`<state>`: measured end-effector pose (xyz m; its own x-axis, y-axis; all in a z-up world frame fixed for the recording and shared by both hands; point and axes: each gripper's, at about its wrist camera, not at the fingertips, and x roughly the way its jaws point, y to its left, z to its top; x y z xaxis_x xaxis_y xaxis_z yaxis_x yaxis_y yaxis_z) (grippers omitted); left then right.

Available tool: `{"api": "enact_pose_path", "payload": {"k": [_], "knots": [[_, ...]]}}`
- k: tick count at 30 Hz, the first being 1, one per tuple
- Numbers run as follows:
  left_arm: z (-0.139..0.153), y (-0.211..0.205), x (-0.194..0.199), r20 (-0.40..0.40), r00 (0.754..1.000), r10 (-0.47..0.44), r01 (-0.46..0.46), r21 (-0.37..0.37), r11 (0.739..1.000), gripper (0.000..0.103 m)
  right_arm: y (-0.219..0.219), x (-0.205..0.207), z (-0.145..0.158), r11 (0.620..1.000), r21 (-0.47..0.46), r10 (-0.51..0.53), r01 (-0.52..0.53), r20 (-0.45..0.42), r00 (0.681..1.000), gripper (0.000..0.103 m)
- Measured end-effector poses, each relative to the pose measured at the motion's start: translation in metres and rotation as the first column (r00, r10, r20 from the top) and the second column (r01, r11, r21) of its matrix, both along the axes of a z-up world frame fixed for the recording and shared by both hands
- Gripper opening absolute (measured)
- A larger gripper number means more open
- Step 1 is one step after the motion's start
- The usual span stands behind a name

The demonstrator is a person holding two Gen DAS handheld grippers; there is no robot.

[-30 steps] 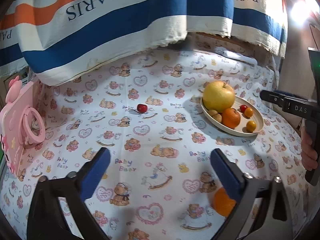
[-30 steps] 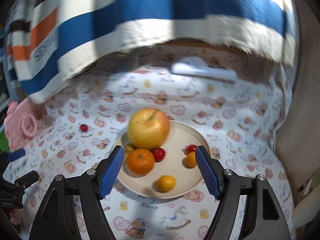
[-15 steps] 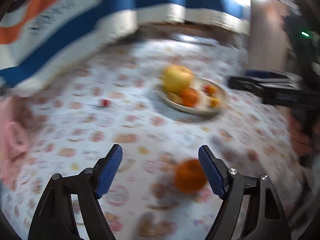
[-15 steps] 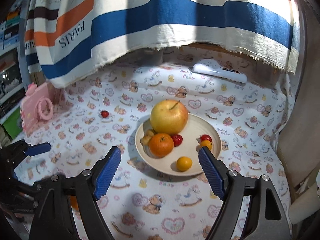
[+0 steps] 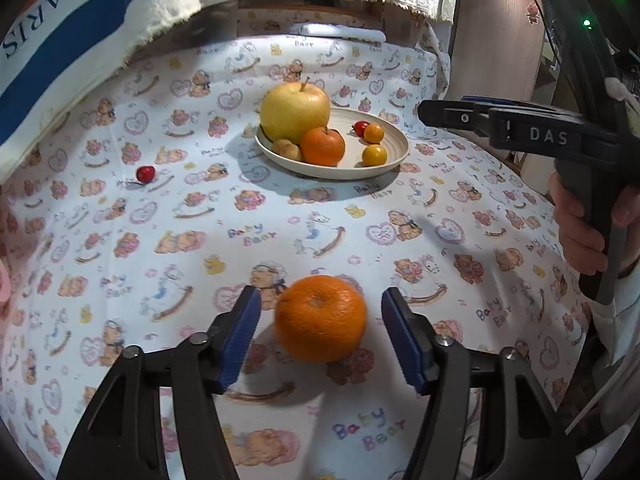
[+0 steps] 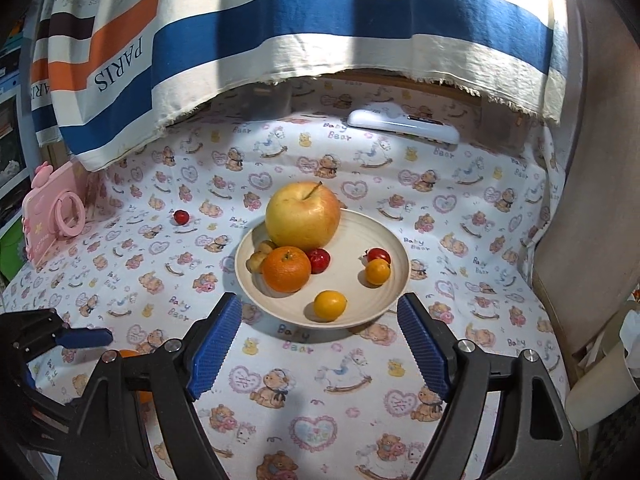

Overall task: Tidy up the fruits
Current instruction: 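Move the left tool to a loose orange on the cloth and close on it, then lift the orange with the left tool while the right tool approaches a red cherry tomato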

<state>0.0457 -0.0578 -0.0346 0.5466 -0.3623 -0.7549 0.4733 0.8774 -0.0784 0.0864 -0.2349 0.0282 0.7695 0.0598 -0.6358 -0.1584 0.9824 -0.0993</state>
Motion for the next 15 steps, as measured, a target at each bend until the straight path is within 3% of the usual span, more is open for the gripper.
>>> {"api": "enact_pose_path", "payload": {"k": [8,15], "knots": [[-0.018,-0.004,0.007,-0.044,0.999,0.018,-0.017,0.030,0.999,0.051,-0.012,-0.001,0.006,1.000,-0.002,-0.022,0.022,0.022,1.000,0.081],[-0.010,0.007,0.002,0.013,0.998,0.063,-0.063,0.010,0.998,0.049,-0.022,-0.001,0.003,0.999,0.020,-0.045,0.045,0.022,0.999,0.081]]}}
